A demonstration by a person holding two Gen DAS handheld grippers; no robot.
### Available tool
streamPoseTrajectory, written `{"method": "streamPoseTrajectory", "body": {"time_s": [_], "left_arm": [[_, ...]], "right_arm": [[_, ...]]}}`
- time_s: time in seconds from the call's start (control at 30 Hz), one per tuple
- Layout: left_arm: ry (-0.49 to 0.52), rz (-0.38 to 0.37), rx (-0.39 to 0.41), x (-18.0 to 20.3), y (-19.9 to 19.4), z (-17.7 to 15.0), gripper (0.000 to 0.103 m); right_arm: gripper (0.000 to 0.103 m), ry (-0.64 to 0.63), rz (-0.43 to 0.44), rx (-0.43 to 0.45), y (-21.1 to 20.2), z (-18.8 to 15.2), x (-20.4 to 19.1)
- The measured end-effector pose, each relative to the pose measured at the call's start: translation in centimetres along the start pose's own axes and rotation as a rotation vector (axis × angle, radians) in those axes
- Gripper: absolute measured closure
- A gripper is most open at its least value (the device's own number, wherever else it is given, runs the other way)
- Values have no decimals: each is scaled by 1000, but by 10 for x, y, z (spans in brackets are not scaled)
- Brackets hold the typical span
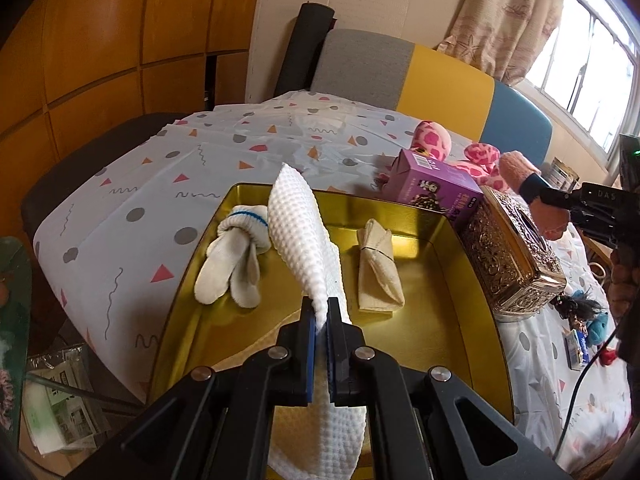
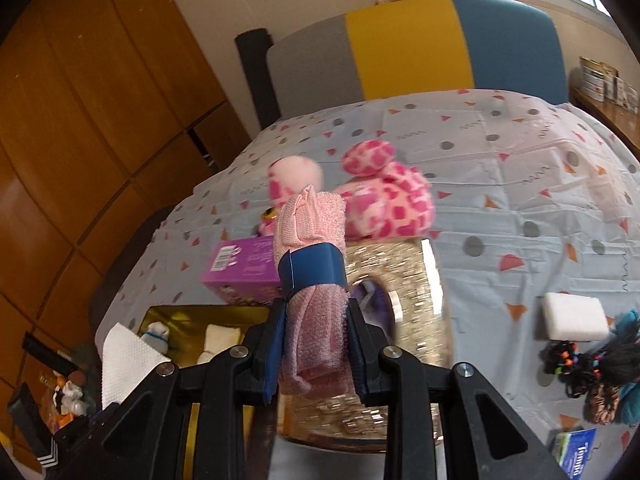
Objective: Organize soft objects
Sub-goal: 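Carry the paper towel over the gold tray with the left gripper while the right gripper carries the pink towel, then open the right gripper to drop the pink towel into the tray while the left gripper releases the paper towel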
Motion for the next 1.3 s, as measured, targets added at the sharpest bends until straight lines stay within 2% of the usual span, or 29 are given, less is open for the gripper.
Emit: {"method": "streamPoseTrajectory", "body": {"time_s": [0.23,0.47,0.63,0.97,1.3], "left_arm": [[-23,-19,-3,-4,-4,-4,99],[-8,-58,-8,8,-3,-6,99],[0,-75,-15,15,0,-9,98],[9,-106,-18,25,4,-7,98],[-9,-135,-23,26,13,2,98]], "right_arm": [[75,-97,52,-63,10,-30,-51],[75,-120,18,-144,25,-73,-72],[75,-130,-34,-154,30,-91,-79],[75,-131,-82,-159,40,-94,-92],[68,-85,-62,-169,51,-92,-96]]}}
Point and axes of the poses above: each gripper's, at about its wrist camera, not at the fingertips, and y roughly the way its jaws point, x to its right, z to its top, the point moved 3 cm from there along y, roughly the way its jaws point, and after that the axes turned 6 degrees about -z, right-handed, at the moved point
